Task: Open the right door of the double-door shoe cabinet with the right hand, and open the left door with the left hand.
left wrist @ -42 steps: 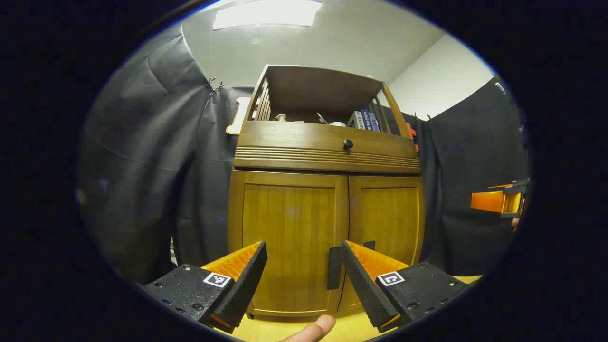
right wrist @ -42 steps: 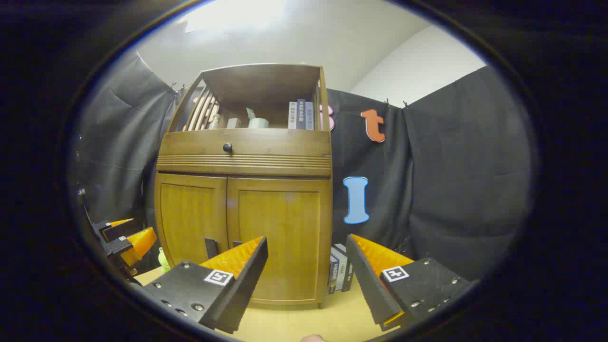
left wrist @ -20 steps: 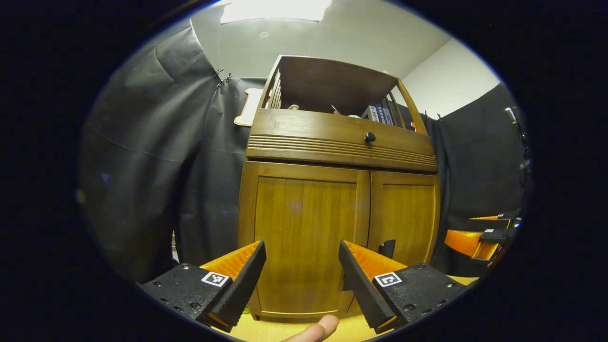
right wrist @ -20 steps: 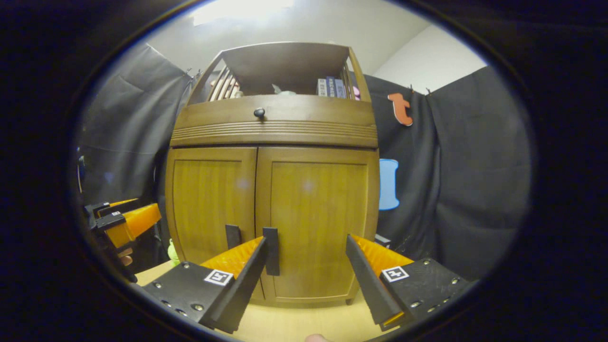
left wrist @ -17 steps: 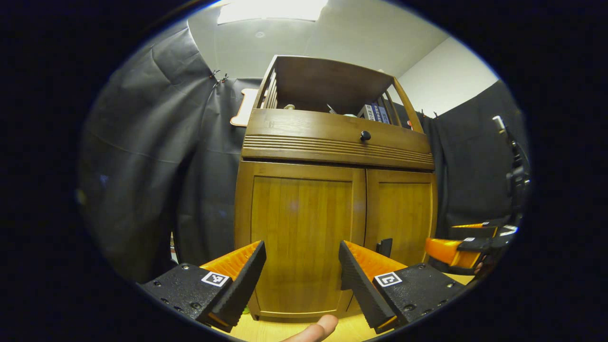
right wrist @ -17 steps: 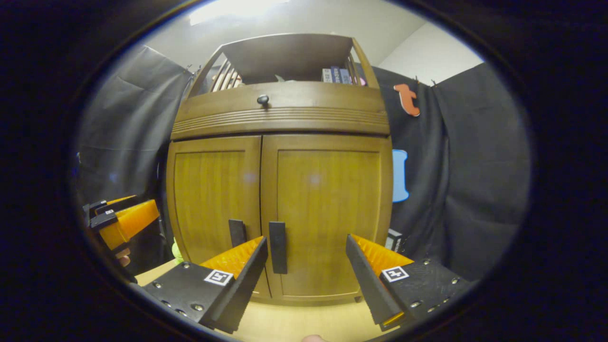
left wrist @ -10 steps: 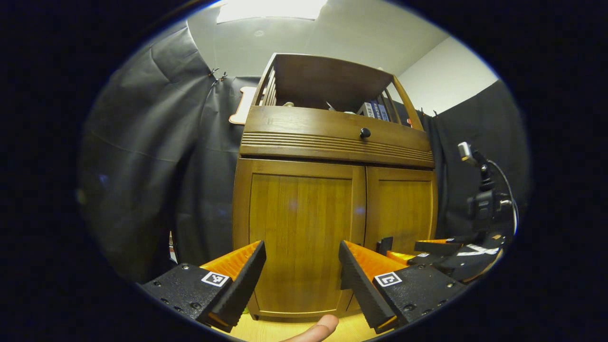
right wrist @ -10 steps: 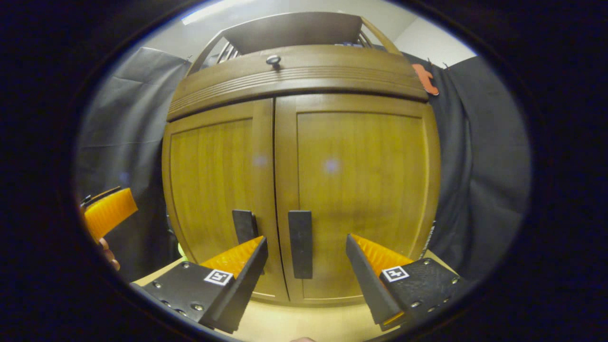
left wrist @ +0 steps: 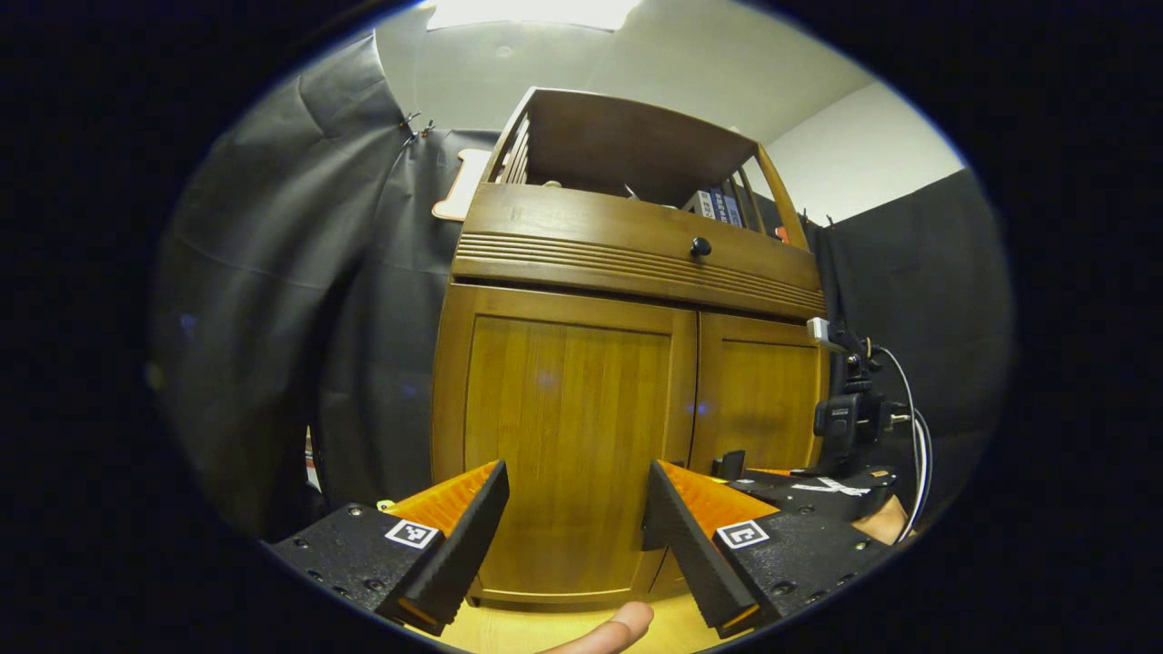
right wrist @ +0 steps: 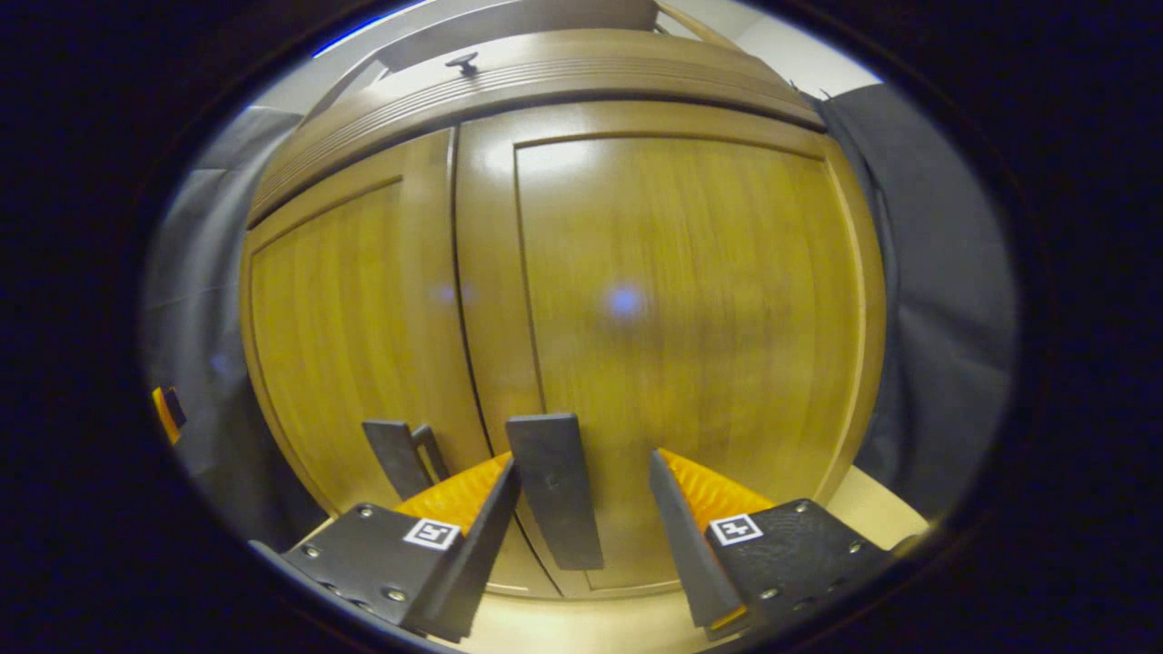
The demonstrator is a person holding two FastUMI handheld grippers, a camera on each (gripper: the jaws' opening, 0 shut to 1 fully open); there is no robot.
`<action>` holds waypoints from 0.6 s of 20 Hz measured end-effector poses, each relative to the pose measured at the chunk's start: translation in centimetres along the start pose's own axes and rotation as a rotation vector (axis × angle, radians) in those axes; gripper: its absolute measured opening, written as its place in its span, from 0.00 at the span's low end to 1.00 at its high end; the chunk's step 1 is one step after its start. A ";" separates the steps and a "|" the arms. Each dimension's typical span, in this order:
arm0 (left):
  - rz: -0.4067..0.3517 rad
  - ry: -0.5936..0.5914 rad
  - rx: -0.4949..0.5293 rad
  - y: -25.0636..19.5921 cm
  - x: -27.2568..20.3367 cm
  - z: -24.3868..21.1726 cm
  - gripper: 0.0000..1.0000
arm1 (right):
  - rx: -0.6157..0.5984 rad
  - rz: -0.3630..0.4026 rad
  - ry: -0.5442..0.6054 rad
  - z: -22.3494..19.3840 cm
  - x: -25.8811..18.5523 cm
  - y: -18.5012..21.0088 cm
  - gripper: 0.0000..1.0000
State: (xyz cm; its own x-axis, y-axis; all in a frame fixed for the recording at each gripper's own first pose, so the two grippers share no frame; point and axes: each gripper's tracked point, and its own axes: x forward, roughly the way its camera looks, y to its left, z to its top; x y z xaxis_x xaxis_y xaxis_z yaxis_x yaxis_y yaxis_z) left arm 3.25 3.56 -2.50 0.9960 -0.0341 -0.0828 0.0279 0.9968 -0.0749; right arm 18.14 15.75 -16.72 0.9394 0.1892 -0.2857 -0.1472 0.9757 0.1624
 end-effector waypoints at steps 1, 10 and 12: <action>0.006 -0.002 0.002 0.2 0.0 0.1 0.92 | -0.001 0.013 -0.001 0.1 0.0 0.1 0.81; 0.040 -0.004 0.001 1.5 0.2 0.3 0.92 | -0.111 0.138 0.015 0.3 -1.1 1.4 0.27; 0.047 -0.002 0.003 1.8 0.2 0.2 0.92 | -0.097 0.165 0.019 0.4 -1.1 1.5 0.27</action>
